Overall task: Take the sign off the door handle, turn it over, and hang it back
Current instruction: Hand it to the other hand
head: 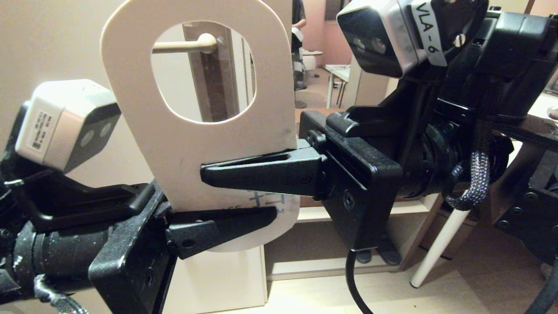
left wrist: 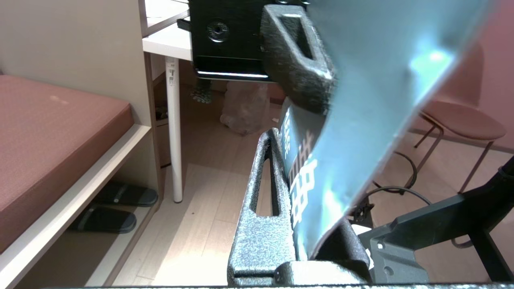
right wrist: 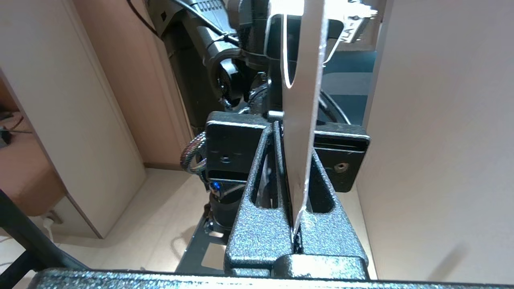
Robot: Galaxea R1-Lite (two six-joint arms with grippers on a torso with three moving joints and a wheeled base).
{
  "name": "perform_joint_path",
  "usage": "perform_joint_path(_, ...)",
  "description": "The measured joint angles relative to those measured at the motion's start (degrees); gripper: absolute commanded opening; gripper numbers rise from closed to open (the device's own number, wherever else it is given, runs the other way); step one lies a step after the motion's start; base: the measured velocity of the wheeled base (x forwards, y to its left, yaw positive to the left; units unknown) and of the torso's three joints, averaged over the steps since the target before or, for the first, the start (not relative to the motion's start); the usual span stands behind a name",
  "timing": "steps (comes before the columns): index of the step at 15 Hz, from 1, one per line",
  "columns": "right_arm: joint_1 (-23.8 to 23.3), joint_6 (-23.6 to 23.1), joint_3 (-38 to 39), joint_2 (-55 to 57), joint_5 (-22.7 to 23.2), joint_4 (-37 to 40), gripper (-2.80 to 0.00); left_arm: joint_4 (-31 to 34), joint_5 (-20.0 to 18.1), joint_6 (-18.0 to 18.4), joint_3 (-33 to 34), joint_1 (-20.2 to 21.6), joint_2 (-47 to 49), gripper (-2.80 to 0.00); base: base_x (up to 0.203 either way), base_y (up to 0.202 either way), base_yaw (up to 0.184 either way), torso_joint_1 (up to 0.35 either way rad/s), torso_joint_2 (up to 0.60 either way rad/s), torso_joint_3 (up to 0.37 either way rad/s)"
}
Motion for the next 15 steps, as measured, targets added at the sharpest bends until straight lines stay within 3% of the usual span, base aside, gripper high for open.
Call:
perform_joint_path(3,0.0,-0.1,-0.1,0.1,0.0,0.0,-2.8,0.0,0.1,0.0,0.0,0.0,-0.1,-2.8,0.0,0.0,0.0,0.0,0.0,0.0)
perform_joint_path(4,0.0,-0.1,-0.1,0.1,0.0,0.0,0.0,0.0,0.1,0.0,0.0,0.0,-0.1,-2.8,0.0,0.0,0.0,0.0,0.0,0.0)
perform_joint_path(15,0.0,-0.2,0.0,-0.2,-0.3,0.1,0.0,-0.1,0.4,-0.1,3.2,0.1,-2.4,-2.8,0.0,0.0,0.0,0.0,0.0,0.0)
